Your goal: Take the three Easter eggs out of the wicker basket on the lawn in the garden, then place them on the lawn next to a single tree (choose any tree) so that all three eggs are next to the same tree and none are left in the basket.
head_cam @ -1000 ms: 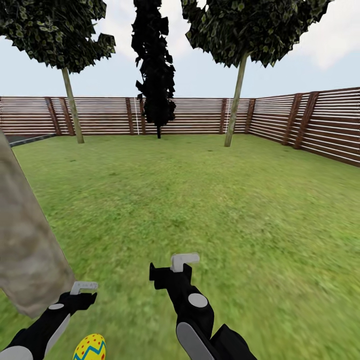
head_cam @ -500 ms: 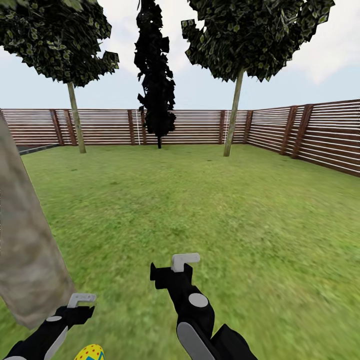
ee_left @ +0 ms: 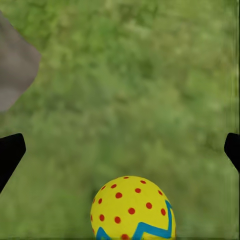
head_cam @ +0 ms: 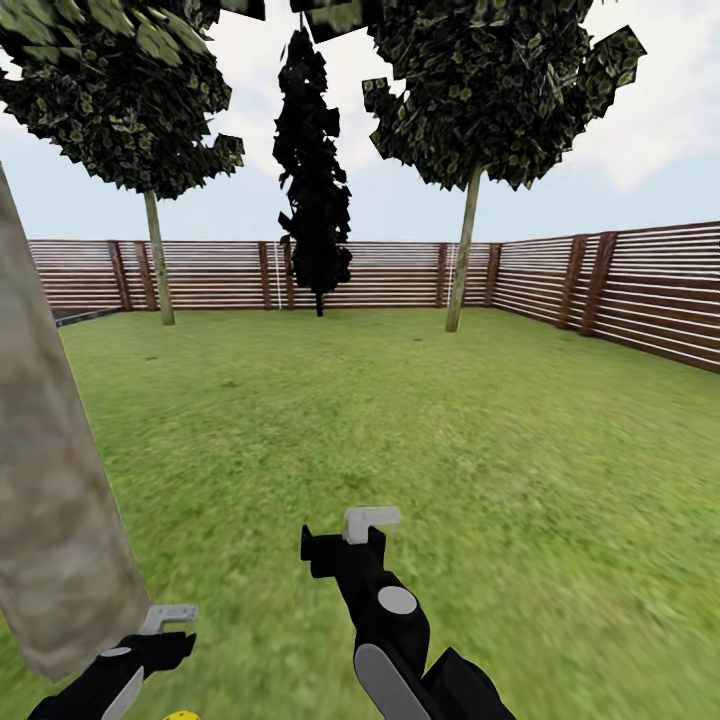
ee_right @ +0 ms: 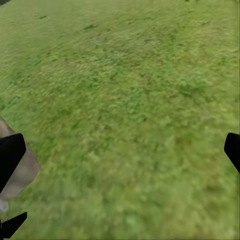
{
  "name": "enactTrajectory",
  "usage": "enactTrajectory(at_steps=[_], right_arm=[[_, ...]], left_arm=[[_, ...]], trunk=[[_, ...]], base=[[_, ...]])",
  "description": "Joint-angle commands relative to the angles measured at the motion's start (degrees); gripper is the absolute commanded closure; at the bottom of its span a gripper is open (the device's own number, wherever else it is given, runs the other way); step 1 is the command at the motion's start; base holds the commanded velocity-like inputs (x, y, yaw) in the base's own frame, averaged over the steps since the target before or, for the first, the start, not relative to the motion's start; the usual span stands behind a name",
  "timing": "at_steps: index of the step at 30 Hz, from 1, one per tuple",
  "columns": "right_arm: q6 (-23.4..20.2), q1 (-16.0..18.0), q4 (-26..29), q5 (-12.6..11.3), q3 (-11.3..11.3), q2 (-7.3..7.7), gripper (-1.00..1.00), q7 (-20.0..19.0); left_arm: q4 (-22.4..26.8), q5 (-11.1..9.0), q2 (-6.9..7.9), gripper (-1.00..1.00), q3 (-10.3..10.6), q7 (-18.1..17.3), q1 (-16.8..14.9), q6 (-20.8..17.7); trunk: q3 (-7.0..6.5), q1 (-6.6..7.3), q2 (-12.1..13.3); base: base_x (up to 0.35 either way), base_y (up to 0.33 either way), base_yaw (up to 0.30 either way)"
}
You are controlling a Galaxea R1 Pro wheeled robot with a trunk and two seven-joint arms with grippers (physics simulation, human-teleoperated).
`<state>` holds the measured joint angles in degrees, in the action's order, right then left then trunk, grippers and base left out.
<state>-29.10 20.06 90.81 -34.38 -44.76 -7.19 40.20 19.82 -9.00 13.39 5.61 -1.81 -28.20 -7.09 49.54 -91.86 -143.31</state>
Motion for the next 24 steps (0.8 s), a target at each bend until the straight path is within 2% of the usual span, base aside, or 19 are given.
enactTrajectory(at_steps=[1,5,8,12,17,24], right_arm=[[-0.19,0.07,0.05,-0.39,-0.07,-0.01,-1.00,0.49],[-0.18,0.07,0.06,-0.35,-0.07,0.03,-1.00,0.49],[-0.19,0.07,0.06,-0.35,-0.07,0.06,-1.00,0.49],[-0.14,0.07,0.06,-0.34,-0.12,0.07,-1.00,0.43],[0.02,0.07,0.07,-0.34,-0.15,0.07,-1.00,0.41],[0.16,0.07,0.07,-0.34,-0.30,0.07,-1.00,0.40]], left_arm=[[0.08,-0.86,-0.16,-1.00,0.44,0.01,-0.01,-0.90],[-0.31,-2.01,-0.56,-1.00,0.38,-0.17,0.38,-2.34],[-0.68,-5.36,-0.96,-1.00,0.40,0.06,2.42,-2.15],[-0.73,-7.21,-1.09,-1.00,0.38,0.22,3.50,-0.68],[-1.06,-7.94,-1.15,-1.00,0.37,0.32,3.99,1.89],[-1.24,-8.14,-1.30,-1.00,0.36,0.31,4.10,2.88]], trunk=[[-0.16,0.04,-0.01],[-1.05,0.14,0.04],[-1.67,0.41,0.47],[-2.39,1.29,2.08],[-3.29,2.39,4.08],[-4.55,3.92,6.89]], base=[[0.000,0.000,0.000],[0.000,0.000,0.000],[0.000,0.000,0.000],[0.000,0.000,0.000],[0.000,0.000,0.000],[0.000,0.000,0.000]])
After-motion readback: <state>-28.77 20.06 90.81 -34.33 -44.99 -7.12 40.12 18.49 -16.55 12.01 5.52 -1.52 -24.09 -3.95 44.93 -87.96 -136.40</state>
